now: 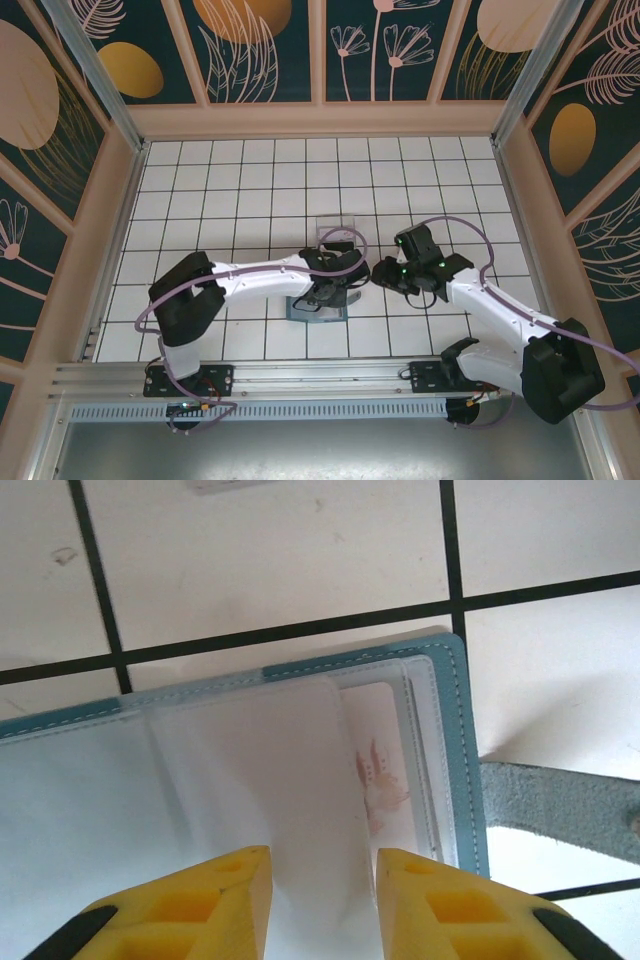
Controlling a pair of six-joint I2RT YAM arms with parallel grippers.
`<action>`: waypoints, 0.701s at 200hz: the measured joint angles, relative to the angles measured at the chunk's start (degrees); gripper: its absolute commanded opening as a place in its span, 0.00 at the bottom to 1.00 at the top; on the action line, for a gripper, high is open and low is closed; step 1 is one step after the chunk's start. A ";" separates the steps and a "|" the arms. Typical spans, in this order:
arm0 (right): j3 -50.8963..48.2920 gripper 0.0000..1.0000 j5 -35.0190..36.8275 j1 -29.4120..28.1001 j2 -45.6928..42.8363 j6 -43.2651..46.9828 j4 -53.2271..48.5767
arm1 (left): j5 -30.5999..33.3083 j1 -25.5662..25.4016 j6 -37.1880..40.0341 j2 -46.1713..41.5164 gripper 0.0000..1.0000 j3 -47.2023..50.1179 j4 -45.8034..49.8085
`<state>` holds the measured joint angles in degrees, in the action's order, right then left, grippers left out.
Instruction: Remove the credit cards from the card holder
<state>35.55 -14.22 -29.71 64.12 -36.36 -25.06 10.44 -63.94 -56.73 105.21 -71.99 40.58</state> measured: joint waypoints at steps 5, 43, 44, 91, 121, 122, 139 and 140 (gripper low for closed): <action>0.22 0.34 -0.07 -0.02 0.00 -0.02 0.00 | 0.20 0.00 0.00 -0.42 0.35 0.26 0.09; 2.01 0.34 -0.48 -1.18 0.98 -0.37 -0.02 | 0.76 0.00 -0.20 -3.06 0.34 1.95 0.37; 2.08 0.34 -0.48 -1.27 1.05 -0.42 -0.02 | 0.76 0.00 -0.22 -3.10 0.34 2.01 0.37; 4.22 0.34 -0.44 -5.18 3.96 -1.73 0.00 | 1.66 0.00 -0.85 -7.08 0.32 5.68 0.87; 5.86 0.34 -0.31 -7.30 6.25 -2.34 0.02 | 2.54 0.00 -1.40 -10.14 0.34 6.84 1.36; 5.88 0.34 -0.28 -7.34 6.27 -2.36 0.02 | 2.54 0.00 -1.44 -10.21 0.33 6.88 1.38; 6.71 0.34 -0.22 -8.52 7.58 -2.89 0.04 | 3.10 0.00 -1.53 -11.43 0.33 7.50 1.64; 6.78 0.34 -0.22 -8.61 7.69 -2.99 0.04 | 3.17 0.00 -1.55 -11.52 0.33 7.58 1.66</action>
<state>42.33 -14.44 -38.33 71.81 -39.35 -25.02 13.61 -63.94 -58.28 93.69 -64.40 42.24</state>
